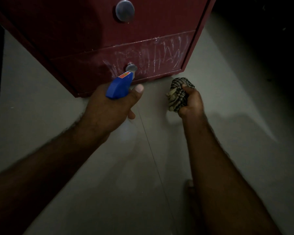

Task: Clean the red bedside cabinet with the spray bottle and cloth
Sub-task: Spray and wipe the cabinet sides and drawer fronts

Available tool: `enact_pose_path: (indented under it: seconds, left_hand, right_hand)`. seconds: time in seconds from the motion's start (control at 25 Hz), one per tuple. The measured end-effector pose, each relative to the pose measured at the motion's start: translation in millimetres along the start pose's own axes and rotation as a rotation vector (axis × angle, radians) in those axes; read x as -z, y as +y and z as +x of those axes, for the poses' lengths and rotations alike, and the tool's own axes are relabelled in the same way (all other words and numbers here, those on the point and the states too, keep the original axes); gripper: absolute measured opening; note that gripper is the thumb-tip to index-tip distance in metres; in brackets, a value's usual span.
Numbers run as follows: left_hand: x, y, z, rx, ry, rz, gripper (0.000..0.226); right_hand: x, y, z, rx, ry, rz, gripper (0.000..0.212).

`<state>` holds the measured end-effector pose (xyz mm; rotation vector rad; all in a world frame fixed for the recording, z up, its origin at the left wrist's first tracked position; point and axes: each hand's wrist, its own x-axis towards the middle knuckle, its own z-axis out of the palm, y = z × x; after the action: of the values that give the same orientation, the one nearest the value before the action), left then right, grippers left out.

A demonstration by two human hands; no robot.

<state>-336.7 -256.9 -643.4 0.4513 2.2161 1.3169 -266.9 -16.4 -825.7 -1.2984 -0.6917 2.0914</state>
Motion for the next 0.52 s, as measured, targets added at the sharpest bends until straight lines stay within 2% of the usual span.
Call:
enact_pose_path:
  seconds: [0.16,0.24,0.4,0.52]
  left_hand:
    - [-7.8,0.4,11.0,0.009,0.007,-0.013,0.039]
    - [-10.7,1.3,13.7,0.022,0.014,-0.007,0.033]
    - [-15.6,4.4,12.6,0.024,-0.001,0.025,0.031]
    - [-17.1,4.9,11.9,0.030,-0.015,0.022,0.029]
  right_hand:
    - [-6.0,-2.5,12.9,0.023,0.070,-0.064,0.060]
    - [-8.8,-4.9,20.8,0.032,0.073,-0.067,0.069]
    - [-20.1,-12.5,26.8,0.076,0.080,-0.064,0.067]
    - [-28.9,-15.2,38.3,0.085,0.105,-0.068,0.075]
